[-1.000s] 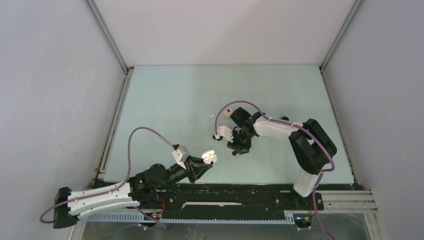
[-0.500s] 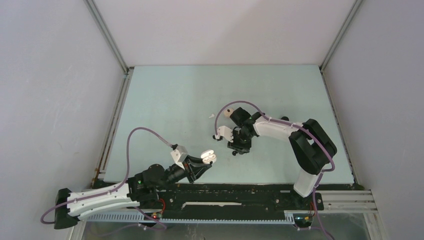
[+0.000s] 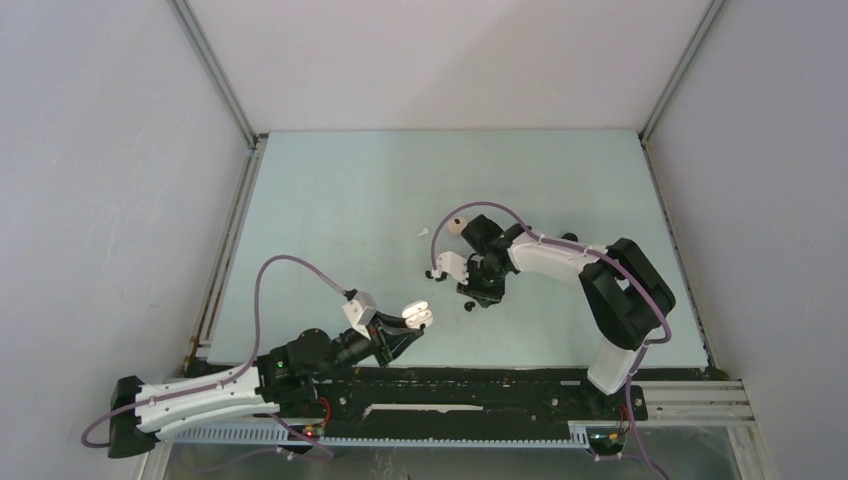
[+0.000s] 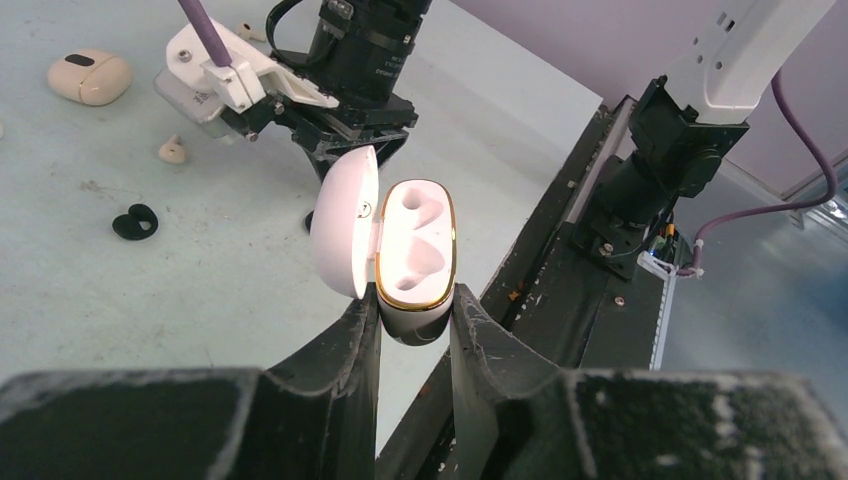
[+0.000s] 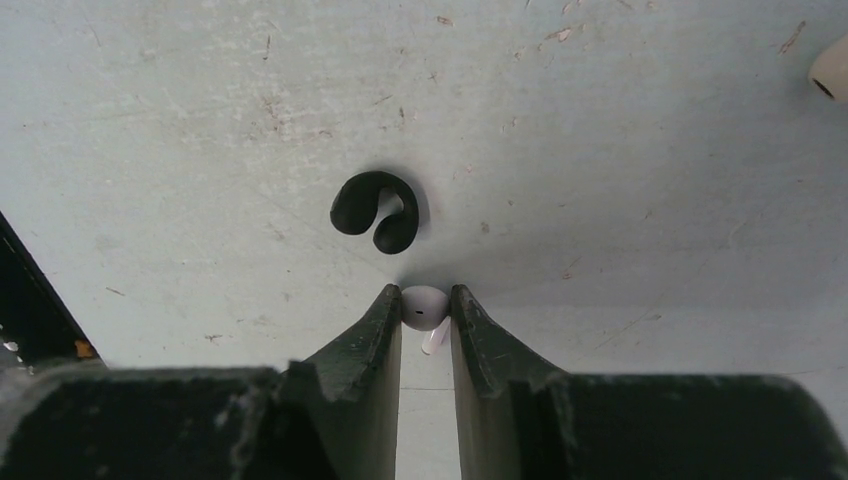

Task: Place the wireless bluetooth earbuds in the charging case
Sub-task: Pick up the right earbud from the center of the board, then insert the right earbud into the right side groove of the charging case.

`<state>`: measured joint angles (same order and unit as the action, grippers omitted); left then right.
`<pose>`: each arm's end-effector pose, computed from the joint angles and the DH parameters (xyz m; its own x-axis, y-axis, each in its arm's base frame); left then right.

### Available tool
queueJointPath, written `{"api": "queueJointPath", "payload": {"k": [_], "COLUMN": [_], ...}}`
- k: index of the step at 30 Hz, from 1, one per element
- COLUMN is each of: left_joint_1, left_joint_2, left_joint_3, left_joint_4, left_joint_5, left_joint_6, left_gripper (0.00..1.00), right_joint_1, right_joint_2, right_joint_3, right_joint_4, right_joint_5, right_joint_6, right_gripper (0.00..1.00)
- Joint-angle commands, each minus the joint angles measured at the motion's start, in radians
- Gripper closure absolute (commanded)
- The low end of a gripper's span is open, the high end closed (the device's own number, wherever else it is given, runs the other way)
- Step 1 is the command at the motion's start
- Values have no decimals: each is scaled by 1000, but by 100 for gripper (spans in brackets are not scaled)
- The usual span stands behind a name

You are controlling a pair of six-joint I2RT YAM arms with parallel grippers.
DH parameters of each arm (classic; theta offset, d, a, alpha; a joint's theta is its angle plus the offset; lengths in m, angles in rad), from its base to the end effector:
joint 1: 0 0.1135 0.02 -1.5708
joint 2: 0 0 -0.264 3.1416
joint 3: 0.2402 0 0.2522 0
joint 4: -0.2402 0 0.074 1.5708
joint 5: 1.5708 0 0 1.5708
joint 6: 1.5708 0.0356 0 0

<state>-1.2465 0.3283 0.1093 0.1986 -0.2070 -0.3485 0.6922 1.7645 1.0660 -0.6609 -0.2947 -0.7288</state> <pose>0.0487 -0.1219 0.2017 -0.3005 -0.1548 -0.9411 0.8081 0.4828 -0.3375 0.2395 0.2120 0.1553 -0.1235 -0.9302 -0.3456 -0.9919 0.1049 0.0721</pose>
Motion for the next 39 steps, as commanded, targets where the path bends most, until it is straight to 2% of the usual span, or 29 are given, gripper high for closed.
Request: {"api": "queueJointPath", "payload": {"k": [1, 8, 10, 14, 18, 22, 26, 31, 39], "left_joint_1": [-5, -5, -5, -5, -4, -5, -5, -5, -5], "left_joint_2": [21, 181, 249, 367, 439, 522, 637, 740, 778], "left_joint_3": [-15, -33, -33, -10, 48, 94, 135, 204, 237], "left_joint_4": [73, 245, 332, 469, 514, 572, 691, 742, 822], "left_joint_5": [-15, -87, -115, -152, -192, -233, -269, -318, -313], "left_joint_6": [-3, -9, -5, 26, 75, 134, 176, 143, 78], "left_gripper": [100, 100, 100, 100, 100, 100, 100, 100, 100], "right_joint_1": [-3, -11, -29, -69, -71, -68, -46, -30, -27], "right_joint_2": [-89, -397, -484, -618, -713, -695, -662, -679, -754], "right_joint_3": [-8, 8, 8, 7, 9, 78, 68, 25, -120], "right_joint_4": [-31, -68, -49, 72, 229, 287, 405, 487, 613], "right_joint_5": [-37, -176, -241, -300, -259, -201, -187, -149, -186], "right_joint_6": [28, 154, 188, 308, 423, 526, 630, 709, 768], "right_gripper": [85, 100, 100, 100, 100, 100, 100, 100, 100]}}
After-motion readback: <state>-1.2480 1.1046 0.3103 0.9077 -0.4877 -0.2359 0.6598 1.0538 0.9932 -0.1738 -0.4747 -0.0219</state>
